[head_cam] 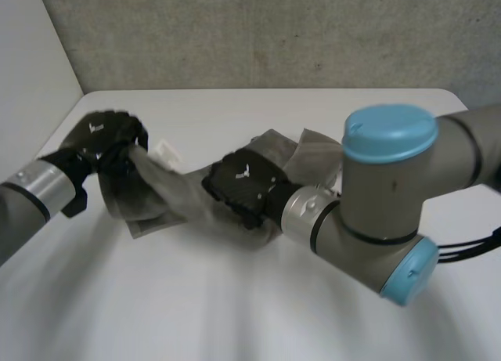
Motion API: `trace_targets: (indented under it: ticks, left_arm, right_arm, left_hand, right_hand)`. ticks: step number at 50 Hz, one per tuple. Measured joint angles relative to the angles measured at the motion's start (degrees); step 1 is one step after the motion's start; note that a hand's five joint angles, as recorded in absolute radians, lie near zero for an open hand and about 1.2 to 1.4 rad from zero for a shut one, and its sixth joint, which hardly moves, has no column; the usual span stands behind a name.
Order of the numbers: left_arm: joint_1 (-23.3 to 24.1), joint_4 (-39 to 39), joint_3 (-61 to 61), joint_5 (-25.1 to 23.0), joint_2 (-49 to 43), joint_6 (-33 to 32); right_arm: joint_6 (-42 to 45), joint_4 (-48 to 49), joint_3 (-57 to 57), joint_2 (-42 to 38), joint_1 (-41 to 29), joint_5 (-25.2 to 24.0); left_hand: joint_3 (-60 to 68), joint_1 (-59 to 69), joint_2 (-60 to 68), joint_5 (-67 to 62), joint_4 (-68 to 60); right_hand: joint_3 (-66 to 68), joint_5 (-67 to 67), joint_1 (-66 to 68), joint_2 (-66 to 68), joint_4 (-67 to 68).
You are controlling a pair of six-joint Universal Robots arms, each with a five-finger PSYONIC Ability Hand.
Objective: Fold the towel.
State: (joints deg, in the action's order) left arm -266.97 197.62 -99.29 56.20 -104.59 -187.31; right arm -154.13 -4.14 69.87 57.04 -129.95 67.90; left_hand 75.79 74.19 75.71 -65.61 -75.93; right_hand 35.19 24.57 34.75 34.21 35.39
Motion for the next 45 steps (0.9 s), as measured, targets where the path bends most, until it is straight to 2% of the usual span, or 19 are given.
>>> trace_targets:
  ticks: [2,5,11,17,22,26,39,42,45]
  left_arm:
    - [-0.95,-0.51,-0.43,-0.17,-1.67,-3.45]
    - [-2.10,-1.45,-0.31,-0.03,-3.22,-7.91]
    - [-3.29,-2.98,0.70,0.55,-3.86,-12.59]
    - [-4.13,-3.63,0.78,0.69,-2.68,-13.22]
    - [-4.85,-4.79,-0.92,0.35,0.28,-13.19]
    - [-5.12,-5.87,-3.37,0.06,4.45,-13.12]
    - [-6.10,-6.67,-14.03,-1.57,23.07,-12.71]
    - [-6.11,-6.85,-16.40,-3.06,26.00,-12.63]
    - [-5.95,-7.27,-18.48,-4.45,27.60,-12.63]
  right_arm:
    - [-0.07,-0.11,0.15,-0.71,-0.33,1.60]
    - [-0.53,-0.08,-0.16,-0.69,-0.24,4.02]
    - [-1.74,0.30,-1.24,1.02,0.83,7.97]
    - [-1.43,0.01,-3.71,0.20,3.82,9.07]
    - [1.79,-2.44,-8.48,-4.51,5.47,8.66]
    - [5.92,-6.19,-14.86,-10.36,6.57,7.69]
    - [9.89,-18.96,-39.80,-29.32,9.60,5.91]
    - [9.78,-20.42,-42.98,-31.63,10.33,5.89]
    - [9.70,-20.97,-44.16,-32.53,10.77,5.83]
  left_hand:
    - [-1.32,-0.15,-1.39,0.87,1.83]
    - [-3.98,-1.12,-3.89,3.23,4.23]
    - [-13.18,-11.45,-13.25,12.57,13.49]
    - [-38.54,-37.60,-39.00,39.31,38.88]
    - [-50.38,-49.52,-50.62,51.71,50.30]
    - [-57.45,-55.51,-57.77,59.26,57.52]
    - [-58.70,-56.25,-58.93,60.78,58.49]
    - [-58.70,-56.25,-58.93,60.79,58.49]
    - [-58.70,-56.25,-58.94,60.82,58.49]
  right_hand:
    - [-13.54,-14.79,-13.52,-13.86,-13.47]
    - [-20.46,-21.11,-20.09,-20.09,-20.67]
    - [-21.30,-21.11,-21.82,-20.60,-21.16]
    - [-21.30,-21.11,-21.85,-20.60,-21.16]
    - [-21.27,-20.98,-21.48,-20.58,-21.15]
    - [-20.00,-18.86,-19.07,-18.88,-20.27]
    - [-13.52,-12.07,-13.11,-12.65,-13.64]
    - [-5.53,-4.61,-5.47,-4.50,-5.59]
    - [9.16,9.42,9.50,10.57,8.89]
